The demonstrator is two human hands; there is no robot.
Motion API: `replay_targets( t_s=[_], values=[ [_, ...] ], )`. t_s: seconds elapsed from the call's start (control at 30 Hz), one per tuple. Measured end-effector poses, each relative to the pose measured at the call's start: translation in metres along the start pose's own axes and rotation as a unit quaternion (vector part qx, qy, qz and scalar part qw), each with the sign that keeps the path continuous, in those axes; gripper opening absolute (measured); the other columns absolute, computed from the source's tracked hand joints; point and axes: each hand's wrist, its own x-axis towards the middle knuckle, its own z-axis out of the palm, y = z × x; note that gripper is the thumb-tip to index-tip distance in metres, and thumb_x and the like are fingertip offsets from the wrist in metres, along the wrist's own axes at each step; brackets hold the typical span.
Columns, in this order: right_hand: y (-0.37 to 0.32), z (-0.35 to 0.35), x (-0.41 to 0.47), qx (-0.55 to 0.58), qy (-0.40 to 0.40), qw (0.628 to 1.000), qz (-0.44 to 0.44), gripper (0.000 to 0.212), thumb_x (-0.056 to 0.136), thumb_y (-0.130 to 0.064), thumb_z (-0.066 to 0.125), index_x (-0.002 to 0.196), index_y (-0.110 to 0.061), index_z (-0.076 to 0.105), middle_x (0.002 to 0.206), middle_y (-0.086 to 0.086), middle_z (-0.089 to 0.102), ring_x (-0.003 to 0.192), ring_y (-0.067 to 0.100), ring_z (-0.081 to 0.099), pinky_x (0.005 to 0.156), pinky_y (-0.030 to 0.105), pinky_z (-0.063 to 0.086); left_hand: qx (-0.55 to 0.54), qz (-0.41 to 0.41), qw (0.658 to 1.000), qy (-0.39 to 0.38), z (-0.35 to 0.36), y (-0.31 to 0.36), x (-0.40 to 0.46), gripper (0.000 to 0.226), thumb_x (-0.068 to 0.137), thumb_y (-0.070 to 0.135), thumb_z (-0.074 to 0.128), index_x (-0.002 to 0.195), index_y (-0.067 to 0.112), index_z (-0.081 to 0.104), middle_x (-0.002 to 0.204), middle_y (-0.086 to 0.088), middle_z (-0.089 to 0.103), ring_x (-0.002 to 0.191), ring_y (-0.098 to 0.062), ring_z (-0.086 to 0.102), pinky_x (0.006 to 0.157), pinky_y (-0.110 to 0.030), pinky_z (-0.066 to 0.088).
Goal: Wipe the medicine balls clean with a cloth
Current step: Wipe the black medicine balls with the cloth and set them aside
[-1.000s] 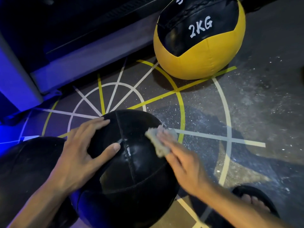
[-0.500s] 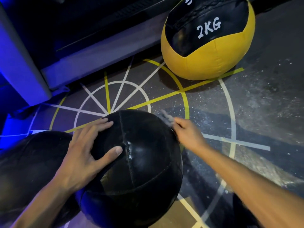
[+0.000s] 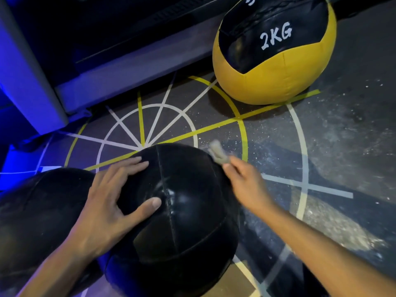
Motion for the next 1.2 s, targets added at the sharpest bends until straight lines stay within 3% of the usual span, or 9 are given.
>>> replay_targets(
  t_s=[0.13,0.27,0.4,0.6,0.7,0.87,1.03,1.1,1.2],
  values=[
    [0.015,-0.031,-0.012,0.105,0.127,0.973,0.164,0.035,0.106,-0.010,0.050,0.098,-0.038,0.070,0.093,-0.031,0.071,0.092,-0.018,0.063,0.083,0.005,0.043,0.003,0.006,1.000,0.011,-0.015,-0.005,0.006,0.055,0.079,0.078,0.058,0.119,0.041,0.064,0.127,0.020,0.059,0.124,-0.008,0.051,0.104,-0.029,0.036],
    [-0.010,-0.016,-0.060,0.051,0.037,0.998,0.028,0.035,0.109,-0.022,0.047,0.136,-0.040,0.059,0.127,-0.025,0.067,0.123,0.004,0.062,0.112,0.036,0.041,0.006,0.001,1.000,-0.010,-0.004,-0.012,0.009,0.058,0.083,0.076,0.053,0.132,0.046,0.056,0.140,0.028,0.051,0.134,-0.005,0.042,0.110,-0.031,0.031],
    [-0.012,0.002,-0.063,-0.008,-0.052,0.993,-0.108,0.045,0.105,-0.007,0.051,0.145,-0.028,0.053,0.153,-0.012,0.050,0.145,0.006,0.041,0.120,0.023,0.031,-0.015,-0.003,1.000,-0.014,0.003,-0.012,-0.002,0.058,0.082,0.074,0.056,0.133,0.047,0.058,0.141,0.025,0.052,0.135,-0.006,0.041,0.106,-0.026,0.031],
    [0.031,-0.003,-0.016,0.174,-0.056,0.963,0.197,0.039,0.105,-0.009,0.050,0.099,-0.034,0.080,0.109,-0.006,0.077,0.115,0.019,0.067,0.098,0.032,0.051,-0.014,-0.003,1.000,-0.008,0.005,-0.010,-0.004,0.058,0.082,0.072,0.056,0.132,0.043,0.059,0.139,0.026,0.052,0.133,-0.007,0.041,0.108,-0.017,0.026],
    [0.008,-0.004,-0.046,0.168,-0.047,0.980,0.095,0.030,0.106,-0.020,0.049,0.127,-0.014,0.069,0.139,0.013,0.061,0.136,0.034,0.050,0.112,0.046,0.043,-0.024,-0.017,1.000,-0.012,0.002,-0.018,0.009,0.056,0.081,0.072,0.057,0.131,0.046,0.059,0.135,0.026,0.054,0.129,-0.010,0.045,0.109,-0.026,0.030],
    [-0.008,0.009,-0.097,0.017,-0.044,0.994,-0.094,0.046,0.108,-0.010,0.044,0.152,-0.021,0.043,0.161,-0.003,0.040,0.150,0.015,0.035,0.122,0.027,0.029,-0.073,-0.030,0.996,-0.034,-0.004,-0.026,0.053,0.062,0.076,0.073,0.061,0.126,0.036,0.067,0.127,0.015,0.063,0.122,0.001,0.055,0.108,-0.017,0.036],
    [0.032,0.013,-0.057,0.207,0.107,0.926,0.296,0.033,0.107,-0.011,0.047,0.106,-0.034,0.072,0.117,0.009,0.074,0.079,0.010,0.067,0.068,0.023,0.055,-0.089,-0.061,0.991,-0.074,-0.004,-0.031,0.082,0.058,0.071,0.076,0.063,0.121,0.048,0.068,0.126,0.017,0.064,0.121,-0.002,0.058,0.106,-0.031,0.041],
    [0.026,0.011,-0.063,0.198,0.099,0.913,0.344,0.040,0.106,-0.011,0.050,0.091,-0.039,0.074,0.121,0.002,0.072,0.090,0.011,0.067,0.078,0.022,0.055,-0.090,-0.055,0.992,-0.068,-0.003,-0.030,0.092,0.051,0.072,0.076,0.068,0.116,0.049,0.070,0.122,0.016,0.065,0.116,0.001,0.060,0.103,-0.027,0.042],
    [-0.005,0.006,-0.071,0.257,0.065,0.951,0.160,0.038,0.108,-0.010,0.045,0.126,-0.034,0.069,0.135,-0.006,0.067,0.127,0.010,0.060,0.108,0.027,0.047,-0.067,-0.082,0.993,-0.041,-0.003,-0.039,0.116,0.053,0.072,0.079,0.070,0.113,0.046,0.072,0.117,0.008,0.067,0.110,-0.009,0.063,0.105,-0.038,0.047]
  ],
)
